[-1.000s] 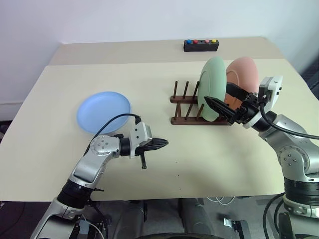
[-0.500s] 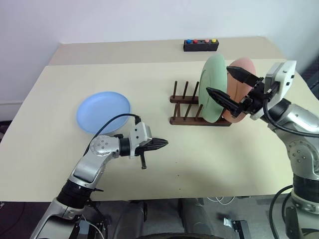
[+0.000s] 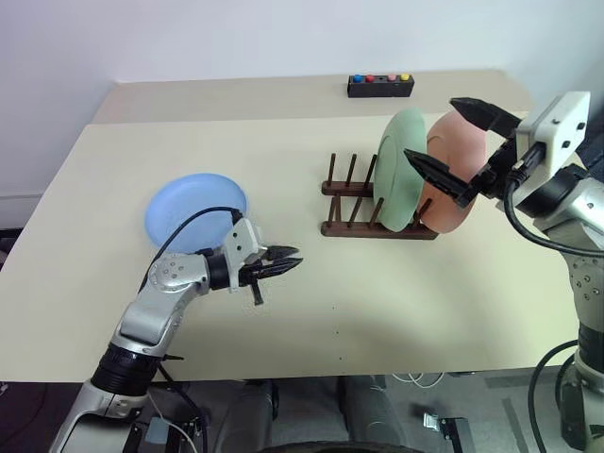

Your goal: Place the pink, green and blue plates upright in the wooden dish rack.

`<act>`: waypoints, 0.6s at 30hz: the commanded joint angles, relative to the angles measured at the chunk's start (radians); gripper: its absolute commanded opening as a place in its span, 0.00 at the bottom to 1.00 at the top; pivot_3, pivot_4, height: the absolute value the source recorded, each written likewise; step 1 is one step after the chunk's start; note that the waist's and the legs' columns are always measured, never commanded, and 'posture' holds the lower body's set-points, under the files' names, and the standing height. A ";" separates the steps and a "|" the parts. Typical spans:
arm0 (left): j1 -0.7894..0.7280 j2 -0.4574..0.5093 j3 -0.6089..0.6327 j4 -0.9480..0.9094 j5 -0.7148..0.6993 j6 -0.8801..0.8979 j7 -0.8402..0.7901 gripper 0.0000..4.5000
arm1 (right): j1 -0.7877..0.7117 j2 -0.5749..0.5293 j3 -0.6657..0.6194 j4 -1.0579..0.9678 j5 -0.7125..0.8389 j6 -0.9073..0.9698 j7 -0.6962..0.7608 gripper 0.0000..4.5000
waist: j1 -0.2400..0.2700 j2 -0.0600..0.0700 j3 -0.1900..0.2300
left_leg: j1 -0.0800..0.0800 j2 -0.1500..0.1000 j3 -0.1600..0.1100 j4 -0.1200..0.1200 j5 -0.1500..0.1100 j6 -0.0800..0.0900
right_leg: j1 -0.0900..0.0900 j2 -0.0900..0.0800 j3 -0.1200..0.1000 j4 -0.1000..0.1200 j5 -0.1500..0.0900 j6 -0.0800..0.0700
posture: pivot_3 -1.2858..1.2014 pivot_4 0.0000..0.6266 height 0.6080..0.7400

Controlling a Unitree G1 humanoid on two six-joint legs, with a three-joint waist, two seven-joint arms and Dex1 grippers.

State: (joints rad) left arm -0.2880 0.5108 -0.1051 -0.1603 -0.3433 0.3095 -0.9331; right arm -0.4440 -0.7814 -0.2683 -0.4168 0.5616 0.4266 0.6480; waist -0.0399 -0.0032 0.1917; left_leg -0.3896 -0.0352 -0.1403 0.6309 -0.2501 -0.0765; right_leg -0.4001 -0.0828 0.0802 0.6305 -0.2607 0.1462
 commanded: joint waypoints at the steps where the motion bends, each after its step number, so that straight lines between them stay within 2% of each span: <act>1: -0.019 0.023 0.150 -0.026 -0.094 0.068 0.055 0.63 | -0.018 -0.054 -0.009 -0.036 -0.056 -0.070 0.046 1.00 | 0.000 0.000 0.000 | 0.000 0.000 0.000 0.000 0.000 0.000 | 0.000 0.000 0.000 0.000 0.000 0.000 | 0.52 0.24 1.00; 4: -0.048 0.039 0.233 0.013 -0.086 0.082 0.135 0.99 | -0.003 -0.083 0.043 -0.080 -0.087 -0.108 0.106 1.00 | 0.000 0.000 0.000 | 0.000 0.000 0.000 0.000 0.000 0.000 | 0.000 0.000 0.000 0.000 0.000 0.000 | 0.52 0.24 1.00; 10: -0.153 0.080 0.303 0.179 0.024 0.136 0.355 0.99 | 0.010 -0.079 0.190 -0.141 -0.172 -0.159 0.172 1.00 | 0.000 -0.001 0.000 | 0.000 0.000 0.000 0.000 0.000 0.000 | 0.000 0.000 0.000 0.000 0.000 0.000 | 0.52 0.24 1.00; 14: -0.251 0.092 0.350 0.326 0.068 0.281 0.531 0.99 | 0.027 -0.041 0.296 -0.125 -0.268 -0.231 0.185 1.00 | 0.000 -0.003 0.001 | 0.000 0.000 0.000 0.000 0.000 0.000 | -0.001 0.000 0.000 0.000 0.000 0.000 | 0.52 0.24 1.00; 18: -0.316 0.117 0.354 0.420 0.108 0.346 0.604 0.99 | 0.031 -0.012 0.332 -0.124 -0.292 -0.256 0.194 1.00 | -0.001 -0.004 0.002 | -0.001 0.000 0.000 0.000 0.000 0.000 | -0.002 0.000 0.000 0.000 0.000 0.000 | 0.52 0.24 1.00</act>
State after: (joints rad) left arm -0.5688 0.6023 0.2215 0.2475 -0.2537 0.6351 -0.3600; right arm -0.4038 -0.8010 0.0714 -0.5236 0.2785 0.1974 0.8401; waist -0.0408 -0.0075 0.1935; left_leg -0.3911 -0.0356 -0.1408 0.6312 -0.2500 -0.0768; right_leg -0.4022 -0.0830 0.0797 0.6310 -0.2605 0.1466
